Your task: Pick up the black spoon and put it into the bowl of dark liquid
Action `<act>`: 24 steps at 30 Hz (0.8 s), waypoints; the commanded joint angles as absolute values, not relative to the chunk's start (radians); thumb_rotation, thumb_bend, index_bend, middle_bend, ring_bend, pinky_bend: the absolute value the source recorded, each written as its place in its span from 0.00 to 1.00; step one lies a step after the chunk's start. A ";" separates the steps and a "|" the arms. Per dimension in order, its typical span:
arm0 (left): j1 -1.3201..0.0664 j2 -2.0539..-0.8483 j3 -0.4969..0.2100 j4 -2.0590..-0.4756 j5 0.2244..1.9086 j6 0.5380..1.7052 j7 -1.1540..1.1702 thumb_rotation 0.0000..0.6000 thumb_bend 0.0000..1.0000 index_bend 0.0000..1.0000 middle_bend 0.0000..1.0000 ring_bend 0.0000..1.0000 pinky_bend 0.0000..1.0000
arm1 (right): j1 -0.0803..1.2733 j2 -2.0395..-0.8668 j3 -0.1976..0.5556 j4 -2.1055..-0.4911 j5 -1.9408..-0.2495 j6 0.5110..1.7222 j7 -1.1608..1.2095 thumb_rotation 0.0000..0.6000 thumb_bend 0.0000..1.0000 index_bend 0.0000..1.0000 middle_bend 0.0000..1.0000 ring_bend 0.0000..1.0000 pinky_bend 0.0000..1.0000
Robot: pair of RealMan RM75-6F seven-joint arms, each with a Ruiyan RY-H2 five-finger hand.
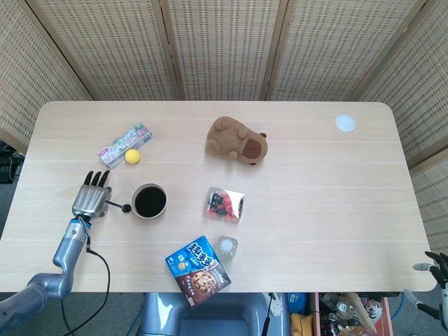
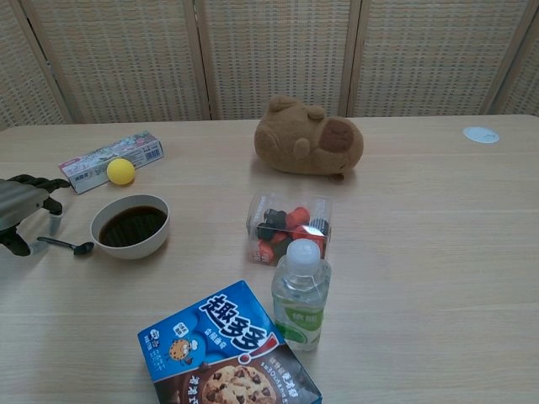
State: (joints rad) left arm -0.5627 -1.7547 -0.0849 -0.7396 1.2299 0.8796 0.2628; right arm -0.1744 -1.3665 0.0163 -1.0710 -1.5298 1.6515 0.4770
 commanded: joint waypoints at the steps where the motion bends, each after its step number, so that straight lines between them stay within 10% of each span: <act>1: -0.563 -1.758 -0.088 -0.733 1.230 0.878 0.265 1.00 0.37 0.50 0.00 0.00 0.00 | -0.175 -1.366 0.017 -1.071 -1.529 1.652 0.477 1.00 0.30 0.43 0.30 0.15 0.24; 24: -0.569 -1.781 -0.110 -0.705 1.222 0.845 0.262 1.00 0.38 0.51 0.00 0.00 0.00 | -0.179 -1.366 0.018 -1.072 -1.525 1.646 0.472 1.00 0.30 0.43 0.30 0.15 0.24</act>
